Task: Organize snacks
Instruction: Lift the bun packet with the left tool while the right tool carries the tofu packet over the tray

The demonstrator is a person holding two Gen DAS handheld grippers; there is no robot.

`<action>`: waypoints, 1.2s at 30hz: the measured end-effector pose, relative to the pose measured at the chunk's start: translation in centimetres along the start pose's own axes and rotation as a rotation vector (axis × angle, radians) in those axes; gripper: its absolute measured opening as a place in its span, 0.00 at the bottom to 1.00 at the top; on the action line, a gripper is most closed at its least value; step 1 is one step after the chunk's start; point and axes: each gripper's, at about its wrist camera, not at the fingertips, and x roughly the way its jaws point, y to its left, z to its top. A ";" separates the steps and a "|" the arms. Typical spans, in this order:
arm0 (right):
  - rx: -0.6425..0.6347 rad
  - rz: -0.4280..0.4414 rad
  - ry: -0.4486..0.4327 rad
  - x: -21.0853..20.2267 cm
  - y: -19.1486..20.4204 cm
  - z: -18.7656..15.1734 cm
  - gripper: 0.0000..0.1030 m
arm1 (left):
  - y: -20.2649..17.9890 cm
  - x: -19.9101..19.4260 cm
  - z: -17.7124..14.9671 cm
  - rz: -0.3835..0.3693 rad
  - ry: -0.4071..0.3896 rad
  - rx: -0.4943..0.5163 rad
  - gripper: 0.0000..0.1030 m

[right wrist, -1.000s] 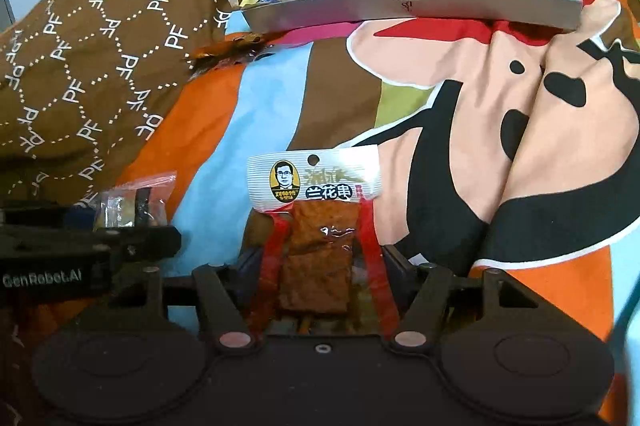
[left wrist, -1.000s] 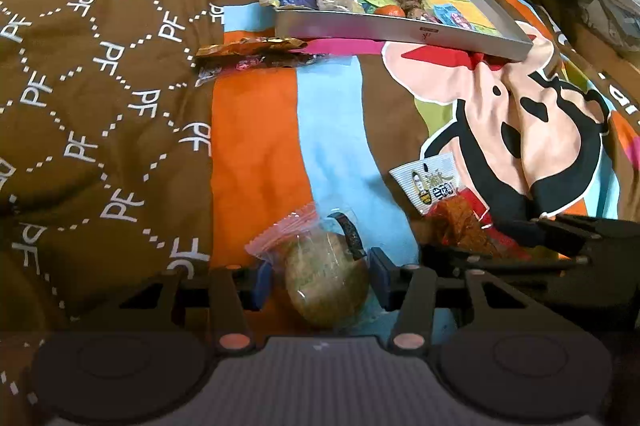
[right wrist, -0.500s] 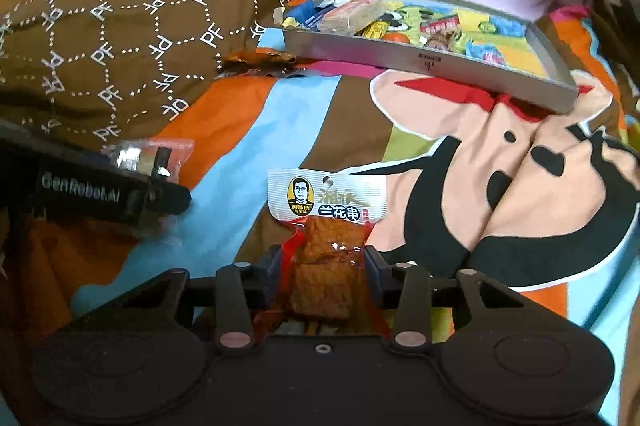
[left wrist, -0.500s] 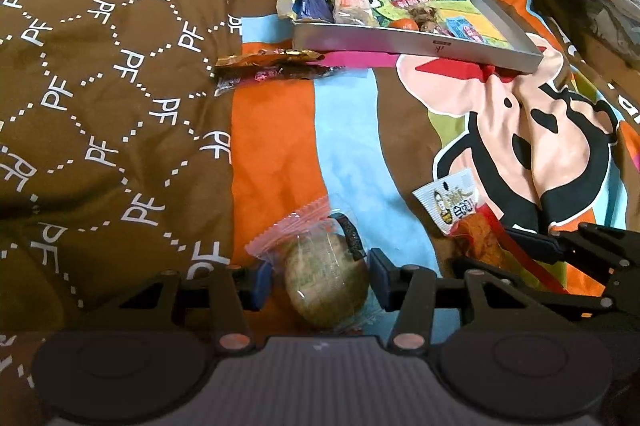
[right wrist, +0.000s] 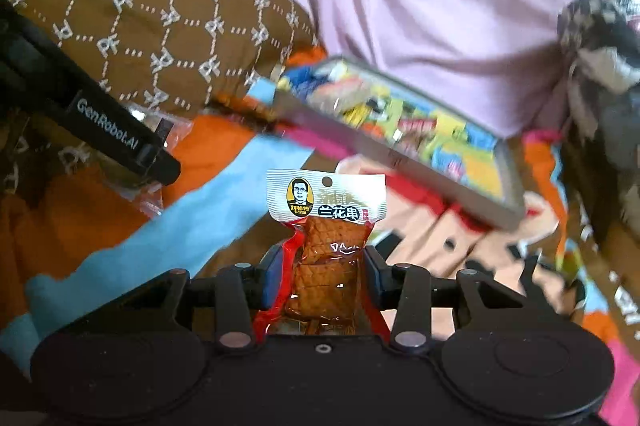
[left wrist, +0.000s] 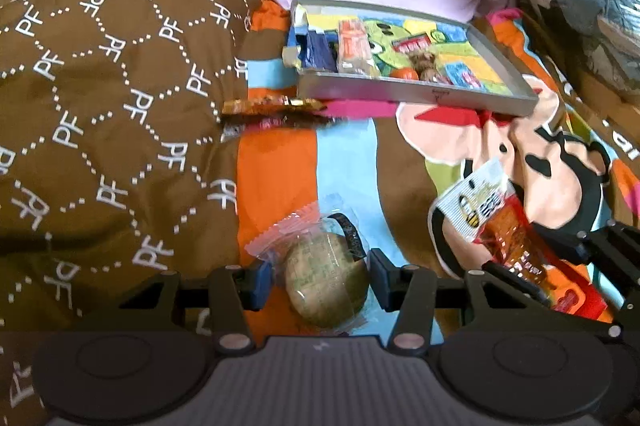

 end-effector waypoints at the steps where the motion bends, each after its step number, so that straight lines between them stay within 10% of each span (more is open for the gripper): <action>1: -0.002 -0.005 -0.012 0.0 -0.3 0.3 0.42 | 0.0 0.0 0.3 0.001 -0.005 -0.002 0.52; 26: -0.160 -0.167 -0.204 7.8 -11.8 7.8 0.43 | -3.7 6.5 14.9 -0.033 -0.212 0.030 0.52; 36: 0.017 -0.223 -0.154 15.0 -18.8 9.7 0.43 | -6.7 12.9 20.4 -0.101 -0.242 0.041 0.52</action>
